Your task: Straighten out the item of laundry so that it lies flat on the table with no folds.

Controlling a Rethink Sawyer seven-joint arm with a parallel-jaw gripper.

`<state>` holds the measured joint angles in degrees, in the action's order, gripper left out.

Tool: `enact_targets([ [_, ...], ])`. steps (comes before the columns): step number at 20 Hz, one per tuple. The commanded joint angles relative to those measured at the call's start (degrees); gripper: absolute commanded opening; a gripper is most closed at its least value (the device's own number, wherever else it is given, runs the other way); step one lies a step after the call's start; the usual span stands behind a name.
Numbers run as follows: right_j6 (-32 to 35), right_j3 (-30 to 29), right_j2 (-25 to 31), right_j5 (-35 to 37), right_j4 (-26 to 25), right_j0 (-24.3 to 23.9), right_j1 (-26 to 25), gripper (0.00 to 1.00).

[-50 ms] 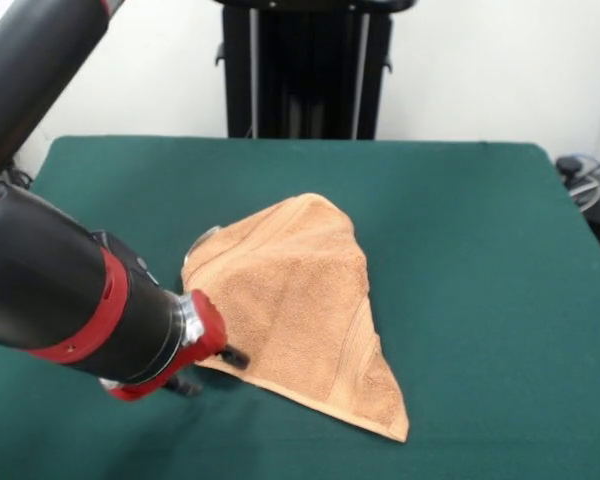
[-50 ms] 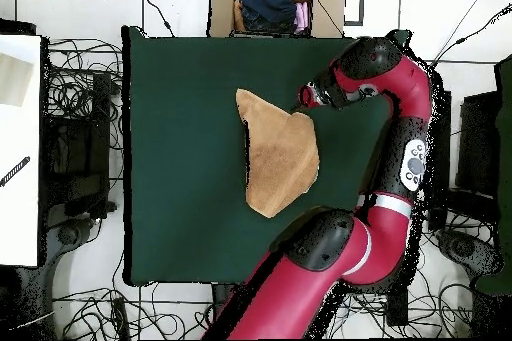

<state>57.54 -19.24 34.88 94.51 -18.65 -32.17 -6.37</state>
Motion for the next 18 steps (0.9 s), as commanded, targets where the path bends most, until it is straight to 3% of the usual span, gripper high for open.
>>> enact_targets([
  [1, -9.41, -10.53, -1.94, -10.75, 0.18, -0.31, 4.69, 1.0],
  [7, -8.27, -19.93, -4.68, -22.16, -0.74, -0.47, 12.47, 1.0],
  [16, -6.93, -20.64, -4.77, -18.84, -1.02, -0.49, 12.96, 1.0],
  [18, -5.95, -19.98, -4.92, -15.19, -0.64, -0.35, 12.38, 1.0],
])
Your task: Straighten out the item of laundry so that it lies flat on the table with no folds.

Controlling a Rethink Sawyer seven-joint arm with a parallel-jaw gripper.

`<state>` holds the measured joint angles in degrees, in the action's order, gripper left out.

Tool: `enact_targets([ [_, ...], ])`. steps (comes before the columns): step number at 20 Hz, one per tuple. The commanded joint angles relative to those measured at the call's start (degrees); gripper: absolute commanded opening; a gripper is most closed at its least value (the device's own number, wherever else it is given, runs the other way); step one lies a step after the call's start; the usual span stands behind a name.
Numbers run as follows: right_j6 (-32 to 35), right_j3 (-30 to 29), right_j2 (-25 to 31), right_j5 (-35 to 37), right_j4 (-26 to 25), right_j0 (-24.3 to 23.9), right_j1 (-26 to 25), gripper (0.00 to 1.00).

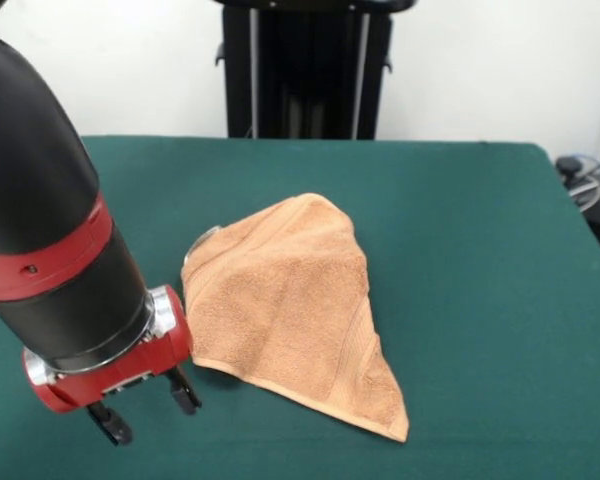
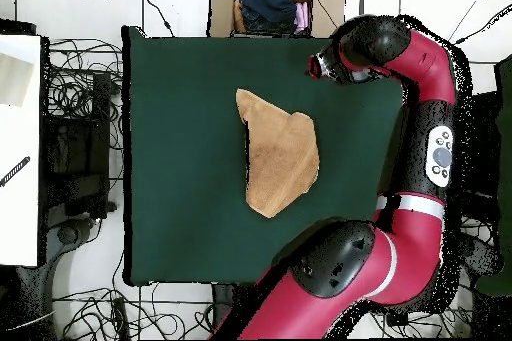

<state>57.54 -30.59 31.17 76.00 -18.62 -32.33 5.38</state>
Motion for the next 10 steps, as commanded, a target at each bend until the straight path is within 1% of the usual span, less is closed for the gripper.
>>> enact_targets([
  [1, -5.51, -8.12, -1.29, 5.44, -0.46, -0.02, 0.42, 1.0],
  [6, -4.67, -7.79, -1.6, 8.32, -0.34, -0.08, 0.08, 1.0],
  [10, -5.01, -4.87, 0.08, 14.83, 0.5, -0.23, -3.61, 1.0],
])
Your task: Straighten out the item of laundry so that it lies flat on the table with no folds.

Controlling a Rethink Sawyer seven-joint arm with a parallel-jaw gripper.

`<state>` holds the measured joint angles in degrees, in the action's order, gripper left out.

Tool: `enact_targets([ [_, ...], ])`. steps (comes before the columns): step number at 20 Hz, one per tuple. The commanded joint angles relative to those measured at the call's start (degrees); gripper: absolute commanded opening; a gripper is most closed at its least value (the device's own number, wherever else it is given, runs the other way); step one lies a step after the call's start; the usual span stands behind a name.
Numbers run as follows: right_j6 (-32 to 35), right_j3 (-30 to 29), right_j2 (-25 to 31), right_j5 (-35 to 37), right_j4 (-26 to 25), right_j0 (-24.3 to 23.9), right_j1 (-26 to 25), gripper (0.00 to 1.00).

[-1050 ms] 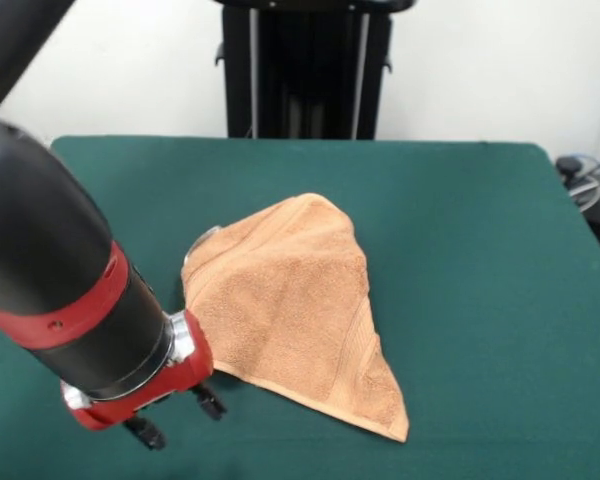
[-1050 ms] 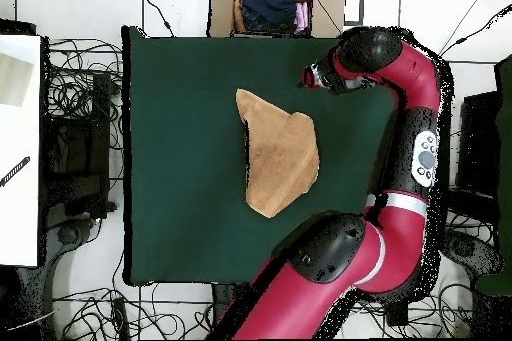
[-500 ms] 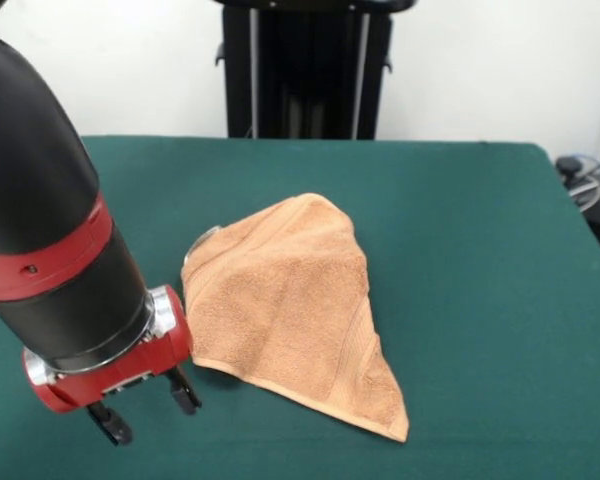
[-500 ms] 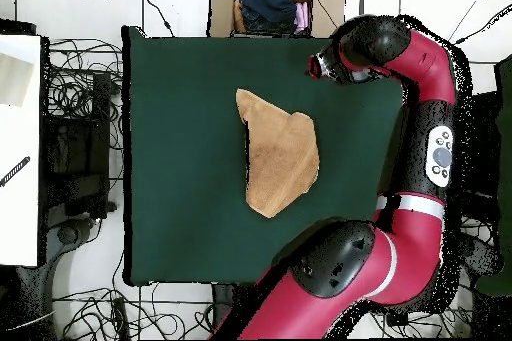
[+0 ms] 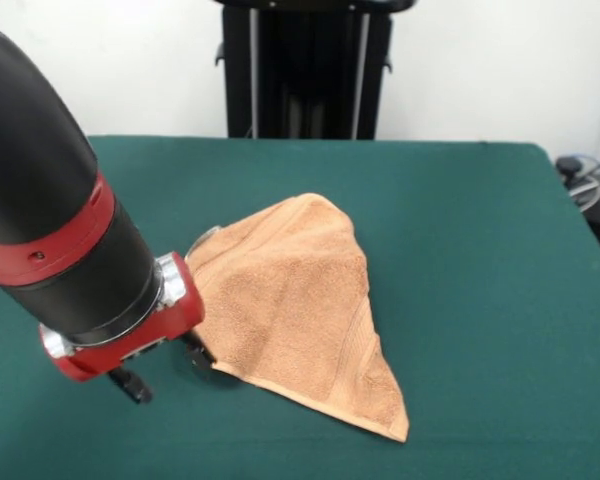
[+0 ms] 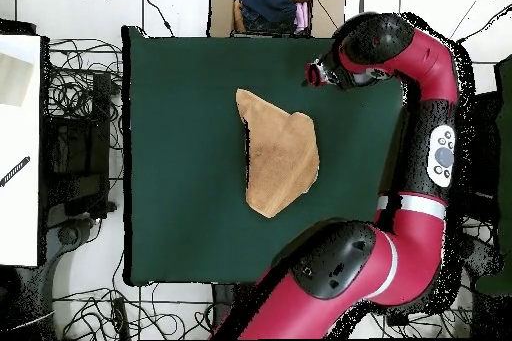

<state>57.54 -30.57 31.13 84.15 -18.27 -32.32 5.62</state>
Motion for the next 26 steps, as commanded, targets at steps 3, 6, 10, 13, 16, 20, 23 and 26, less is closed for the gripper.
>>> enact_targets([
  [3, -5.94, -3.3, 0.78, 7.61, -0.09, -0.52, -5.9, 1.0],
  [6, -6.83, -2.73, 1.25, 7.54, -0.15, -1.07, -7.26, 1.0],
  [10, -8.14, 0.64, 2.49, 9.45, -0.66, -0.95, -9.97, 1.0],
  [13, -9.05, 2.9, 3.31, 9.9, -1.11, -0.73, -11.63, 1.0],
  [16, -9.26, 3.08, 3.16, 9.29, -1.09, -0.69, -11.73, 1.0],
  [20, -9.18, 2.77, 2.74, 8.79, -0.76, -0.7, -11.6, 1.0],
  [23, -9.4, 4.05, 3.06, 9.73, -0.99, -0.36, -12.17, 1.0],
  [26, -9.83, 5.01, 3.28, 10.88, -1.22, -0.18, -12.53, 1.0],
])
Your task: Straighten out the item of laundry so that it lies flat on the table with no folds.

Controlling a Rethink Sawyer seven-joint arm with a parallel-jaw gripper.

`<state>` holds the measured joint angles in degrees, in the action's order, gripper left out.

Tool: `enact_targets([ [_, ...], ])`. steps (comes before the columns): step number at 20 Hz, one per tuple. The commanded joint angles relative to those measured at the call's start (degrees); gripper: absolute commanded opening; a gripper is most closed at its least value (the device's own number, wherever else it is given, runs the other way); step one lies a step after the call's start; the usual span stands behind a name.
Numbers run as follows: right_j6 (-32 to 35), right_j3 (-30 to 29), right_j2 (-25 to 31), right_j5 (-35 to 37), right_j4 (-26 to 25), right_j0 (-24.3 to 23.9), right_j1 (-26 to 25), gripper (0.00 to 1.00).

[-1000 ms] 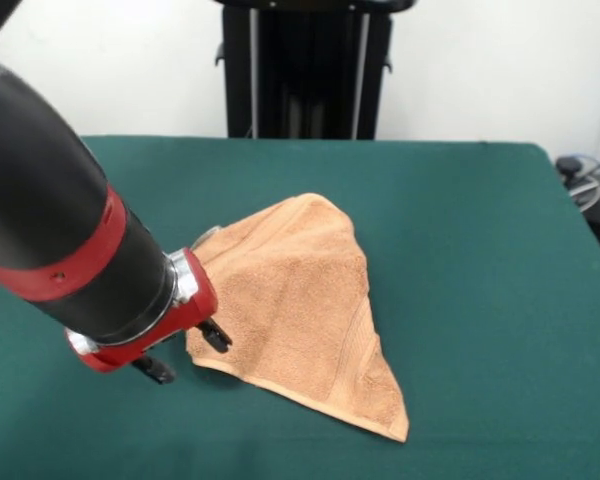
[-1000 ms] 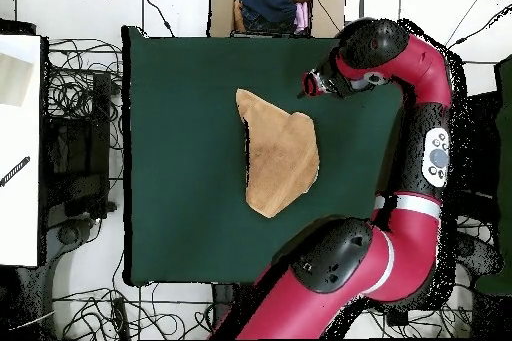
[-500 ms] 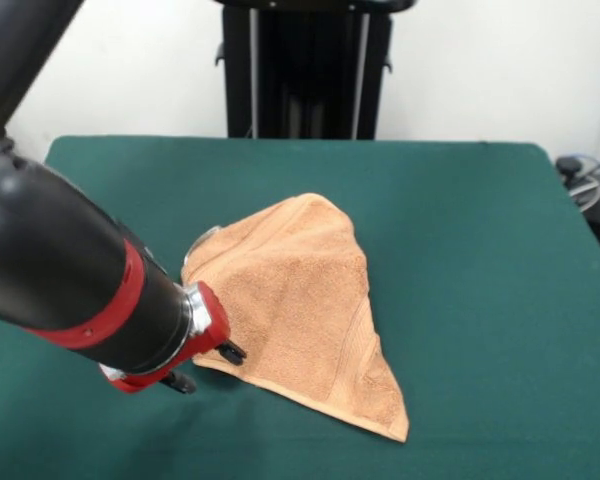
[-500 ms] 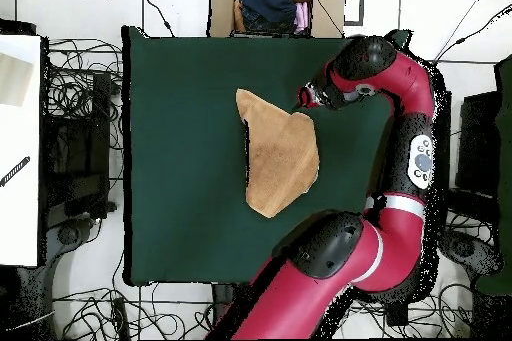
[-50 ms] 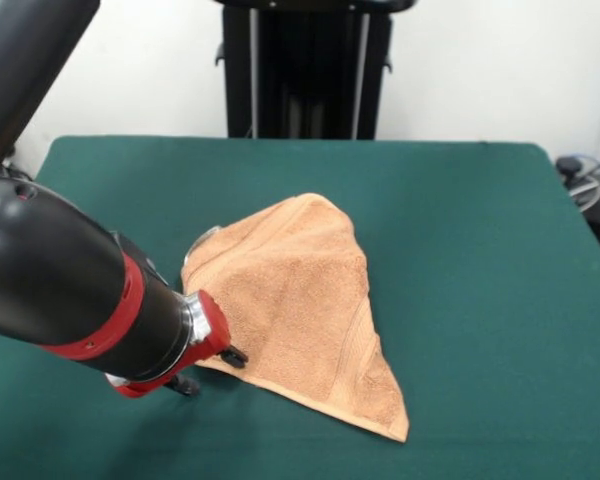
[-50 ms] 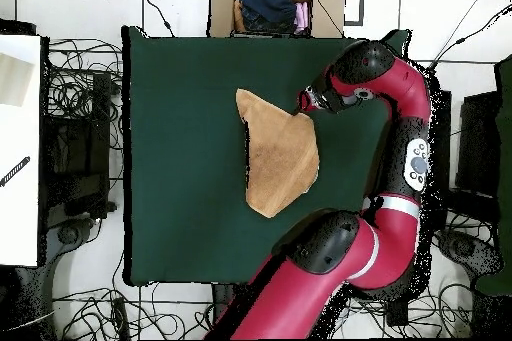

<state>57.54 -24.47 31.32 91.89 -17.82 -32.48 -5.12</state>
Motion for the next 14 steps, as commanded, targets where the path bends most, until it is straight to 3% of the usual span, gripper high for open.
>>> enact_targets([
  [1, -9.96, -0.77, 3.18, 3.52, -1.76, 0.04, -1.9, 1.0],
  [14, -13.45, 4.09, 5.92, 10.81, -3.62, 0.65, -4.65, 1.0],
])
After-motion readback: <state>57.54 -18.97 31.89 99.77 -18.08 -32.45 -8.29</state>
